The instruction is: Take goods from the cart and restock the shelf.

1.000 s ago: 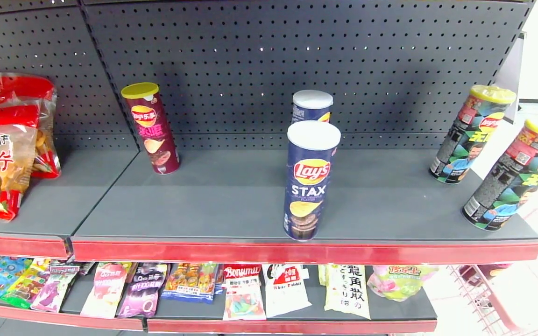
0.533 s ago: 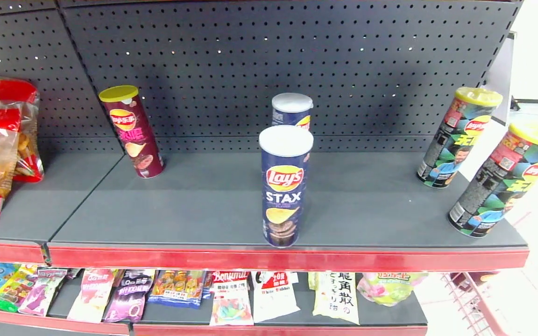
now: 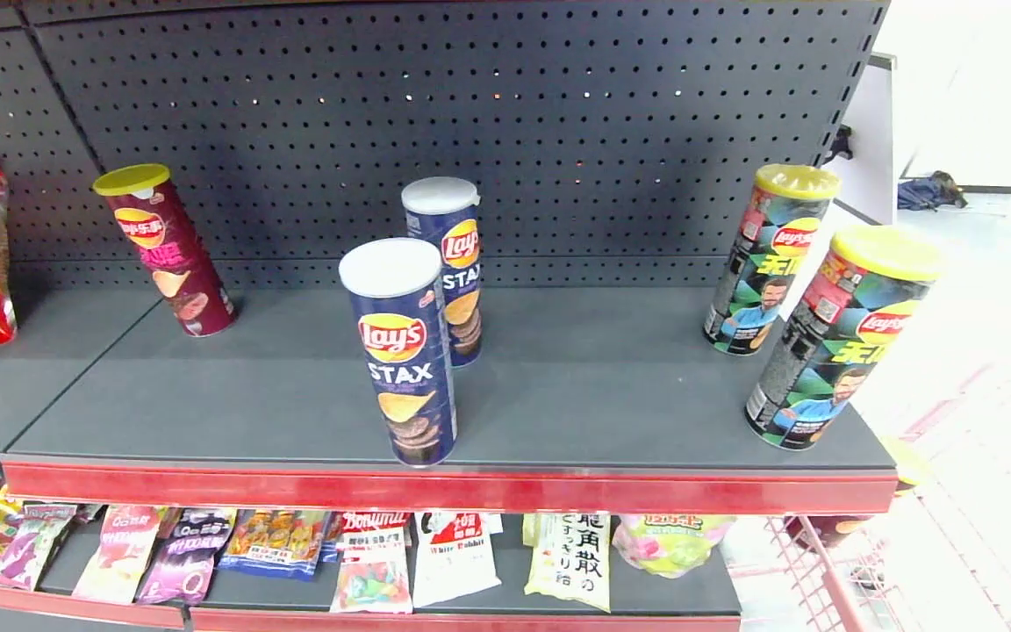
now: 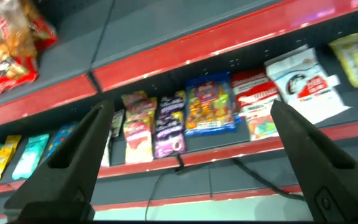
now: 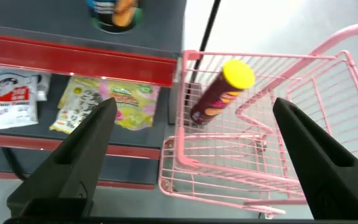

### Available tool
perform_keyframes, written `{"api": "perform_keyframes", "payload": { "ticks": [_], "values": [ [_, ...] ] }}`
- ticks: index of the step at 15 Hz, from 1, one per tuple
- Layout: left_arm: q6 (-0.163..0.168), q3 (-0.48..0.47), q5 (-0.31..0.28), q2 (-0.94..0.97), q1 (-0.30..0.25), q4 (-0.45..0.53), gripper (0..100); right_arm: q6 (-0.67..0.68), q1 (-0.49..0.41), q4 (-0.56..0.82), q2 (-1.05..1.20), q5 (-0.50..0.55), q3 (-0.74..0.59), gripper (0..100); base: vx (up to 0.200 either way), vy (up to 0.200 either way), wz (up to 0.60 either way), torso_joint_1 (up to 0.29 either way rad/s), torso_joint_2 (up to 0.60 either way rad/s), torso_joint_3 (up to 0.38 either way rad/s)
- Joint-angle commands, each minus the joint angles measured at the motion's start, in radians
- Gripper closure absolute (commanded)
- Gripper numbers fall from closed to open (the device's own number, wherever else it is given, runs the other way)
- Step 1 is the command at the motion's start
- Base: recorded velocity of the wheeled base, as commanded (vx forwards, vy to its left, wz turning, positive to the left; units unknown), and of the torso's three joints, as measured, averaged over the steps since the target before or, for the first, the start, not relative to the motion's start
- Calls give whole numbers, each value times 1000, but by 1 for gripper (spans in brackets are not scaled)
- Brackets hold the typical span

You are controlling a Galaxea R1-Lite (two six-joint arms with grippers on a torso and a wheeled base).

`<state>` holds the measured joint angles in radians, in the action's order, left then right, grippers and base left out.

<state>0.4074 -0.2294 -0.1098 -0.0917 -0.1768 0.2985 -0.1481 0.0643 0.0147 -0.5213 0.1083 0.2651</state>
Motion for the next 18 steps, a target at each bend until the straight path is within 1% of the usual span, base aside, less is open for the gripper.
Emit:
{"api": "perform_keyframes", "payload": {
  "ticks": [1, 4, 10, 11, 18],
  "values": [
    [1, -1, 1, -2, 0, 1, 0, -1, 0, -1, 1, 1, 0, 0, 0, 0, 0, 0, 0, 0],
    [14, 4, 2, 0, 0, -30, 0, -1, 0, 1, 3, -1, 0, 0, 0, 0, 0, 0, 0, 0],
    [16, 2, 5, -2, -1, -30, 0, -1, 0, 1, 4, 1, 0, 0, 0, 0, 0, 0, 0, 0],
    [16, 4, 7, -2, -1, -30, 0, -1, 0, 1, 6, 1, 0, 0, -200, 0, 0, -7, -2, 7],
    [16, 4, 1, -2, -1, -30, 0, -2, 0, 1, 23, 1, -21, 0, 0, 0, 0, 0, 0, 0]
  ]
}}
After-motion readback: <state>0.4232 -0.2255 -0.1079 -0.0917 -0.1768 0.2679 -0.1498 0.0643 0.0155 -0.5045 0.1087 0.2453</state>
